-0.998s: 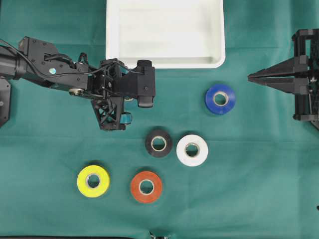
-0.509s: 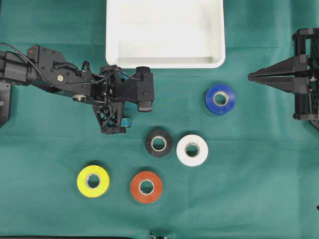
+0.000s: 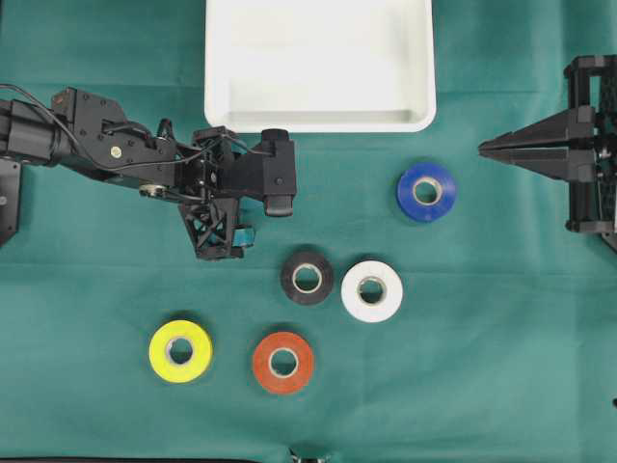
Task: Pick up the tape from a random location and place it into the white case.
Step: 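Lower the left gripper fingers into the teal roll's core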
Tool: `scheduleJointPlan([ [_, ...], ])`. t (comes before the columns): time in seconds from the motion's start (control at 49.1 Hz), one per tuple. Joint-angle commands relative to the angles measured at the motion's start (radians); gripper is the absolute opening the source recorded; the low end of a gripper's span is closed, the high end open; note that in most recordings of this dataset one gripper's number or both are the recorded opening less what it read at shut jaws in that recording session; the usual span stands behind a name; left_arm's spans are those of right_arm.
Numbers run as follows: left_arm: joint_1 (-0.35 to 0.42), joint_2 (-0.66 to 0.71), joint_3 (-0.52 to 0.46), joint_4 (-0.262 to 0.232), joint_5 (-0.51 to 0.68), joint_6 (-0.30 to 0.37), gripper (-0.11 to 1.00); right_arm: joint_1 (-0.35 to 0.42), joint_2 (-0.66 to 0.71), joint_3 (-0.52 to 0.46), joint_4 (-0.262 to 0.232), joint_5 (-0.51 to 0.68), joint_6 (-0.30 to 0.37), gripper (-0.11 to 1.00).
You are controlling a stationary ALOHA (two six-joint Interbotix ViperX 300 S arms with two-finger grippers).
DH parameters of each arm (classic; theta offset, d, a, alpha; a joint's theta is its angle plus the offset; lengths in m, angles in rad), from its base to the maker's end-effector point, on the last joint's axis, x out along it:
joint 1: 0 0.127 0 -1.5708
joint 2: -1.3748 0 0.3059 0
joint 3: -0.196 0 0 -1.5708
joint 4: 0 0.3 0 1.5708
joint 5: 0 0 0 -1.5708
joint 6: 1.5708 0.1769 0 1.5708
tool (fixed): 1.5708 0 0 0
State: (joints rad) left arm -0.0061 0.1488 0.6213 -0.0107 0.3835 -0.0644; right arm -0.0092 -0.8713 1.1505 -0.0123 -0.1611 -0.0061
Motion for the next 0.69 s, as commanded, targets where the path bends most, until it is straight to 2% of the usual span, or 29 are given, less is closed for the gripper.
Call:
scheduleJointPlan([
  [0.0,-0.002,-0.015,-0.005,-0.002,0.002,-0.002,0.93,-0.003,0.005,-0.014,-0.002,-0.005,0.002,0.00],
  [0.102,-0.002,-0.015,-0.005,0.000,0.002,0.000,0.77,-0.002,0.006,-0.014,0.000,-0.005,0.002,0.00],
  [0.265,-0.002,-0.025,-0.003,0.000,0.003,0.000,0.33,-0.003,0.011,-0.014,-0.002,-0.005,0.002,0.00],
  [0.326,-0.002,-0.028,-0.006,0.000,0.002,0.002,0.22,-0.003,0.011,-0.014,-0.002,-0.005,0.002,0.00],
  [0.672,-0.003,-0.040,-0.011,0.000,0.003,0.002,0.22,-0.003,0.018,-0.012,-0.002,-0.005,0.002,0.00],
])
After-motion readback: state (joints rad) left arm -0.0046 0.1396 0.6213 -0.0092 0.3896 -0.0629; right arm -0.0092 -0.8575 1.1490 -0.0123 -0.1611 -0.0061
